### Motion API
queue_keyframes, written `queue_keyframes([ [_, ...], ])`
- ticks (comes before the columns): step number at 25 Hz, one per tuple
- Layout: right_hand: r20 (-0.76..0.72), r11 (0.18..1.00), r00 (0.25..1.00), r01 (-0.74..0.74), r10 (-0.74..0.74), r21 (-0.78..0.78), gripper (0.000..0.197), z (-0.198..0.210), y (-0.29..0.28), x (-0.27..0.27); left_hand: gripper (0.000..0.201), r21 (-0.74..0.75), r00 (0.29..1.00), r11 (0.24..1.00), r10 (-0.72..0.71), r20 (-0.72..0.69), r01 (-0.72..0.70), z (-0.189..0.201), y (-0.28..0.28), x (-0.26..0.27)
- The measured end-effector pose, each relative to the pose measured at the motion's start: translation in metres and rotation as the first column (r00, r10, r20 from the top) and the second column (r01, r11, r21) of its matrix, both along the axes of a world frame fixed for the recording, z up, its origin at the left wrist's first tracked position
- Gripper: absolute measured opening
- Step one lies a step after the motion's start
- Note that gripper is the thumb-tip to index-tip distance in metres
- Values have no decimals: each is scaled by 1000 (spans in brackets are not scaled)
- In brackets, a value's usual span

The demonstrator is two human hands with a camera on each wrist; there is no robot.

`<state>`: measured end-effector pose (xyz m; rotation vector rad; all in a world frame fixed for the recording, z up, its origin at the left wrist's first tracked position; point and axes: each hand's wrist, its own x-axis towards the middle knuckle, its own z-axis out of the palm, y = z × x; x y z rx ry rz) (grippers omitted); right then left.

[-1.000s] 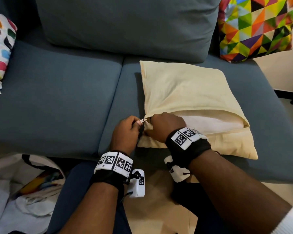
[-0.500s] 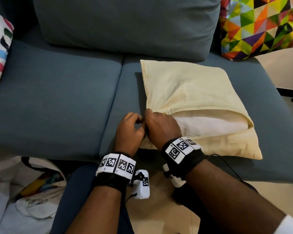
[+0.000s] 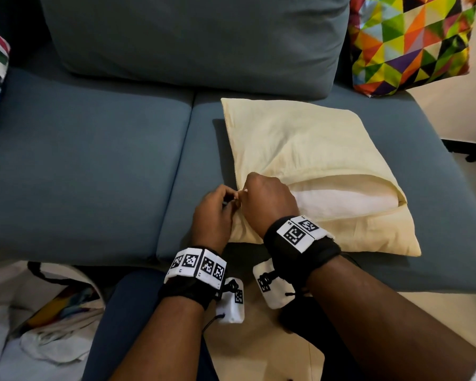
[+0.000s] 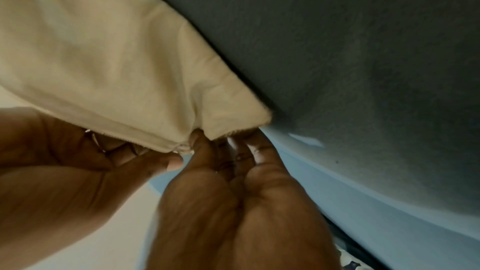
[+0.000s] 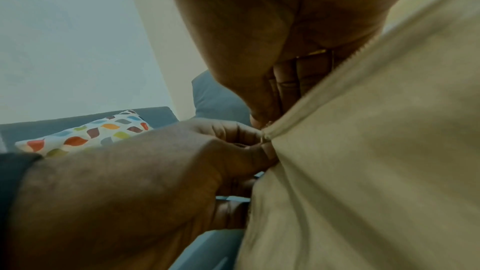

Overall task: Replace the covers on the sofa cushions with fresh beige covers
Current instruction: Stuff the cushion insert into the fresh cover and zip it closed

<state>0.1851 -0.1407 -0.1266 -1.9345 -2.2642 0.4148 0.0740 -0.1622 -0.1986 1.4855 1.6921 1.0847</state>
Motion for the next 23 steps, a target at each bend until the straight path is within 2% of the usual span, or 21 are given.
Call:
queue_keyframes([
  [3,-15,998,999,36,-35,58,13,10,-6,10,12,-65,994,996,56,-94,-62,-2,2,-1],
  [5,-23,988,997,82,-80,133,14,16,-7,34,11,-115,990,988,95,-102,-107,-4,3,-1],
  [7,-56,966,980,198,-191,168,16,23,-5,74,8,-168,988,976,129,-79,-141,-3,4,-1],
  [11,-182,852,852,513,-492,99,22,32,-7,169,11,-204,990,970,115,-85,-131,0,3,-1],
  [12,-203,837,831,541,-518,81,24,32,-9,186,10,-209,989,971,98,-108,-119,4,2,-1],
  [14,-251,837,819,544,-515,59,26,28,-11,203,11,-194,964,976,43,-262,-96,18,0,1],
  [16,-316,847,814,529,-489,52,25,22,-10,206,30,-84,897,995,16,-441,-59,35,-4,10],
  [17,-342,848,806,528,-482,50,25,20,-9,207,38,12,882,1000,14,-471,-9,44,-7,21],
  [19,-359,851,806,522,-470,60,24,16,-9,209,54,150,848,969,-90,-522,195,57,-12,56],
  [21,-359,849,808,523,-467,73,24,13,-8,209,72,85,696,902,-263,-669,422,57,-11,100],
  [23,-334,859,832,501,-443,110,25,11,-5,206,85,-34,539,870,-335,-773,491,46,-4,129],
])
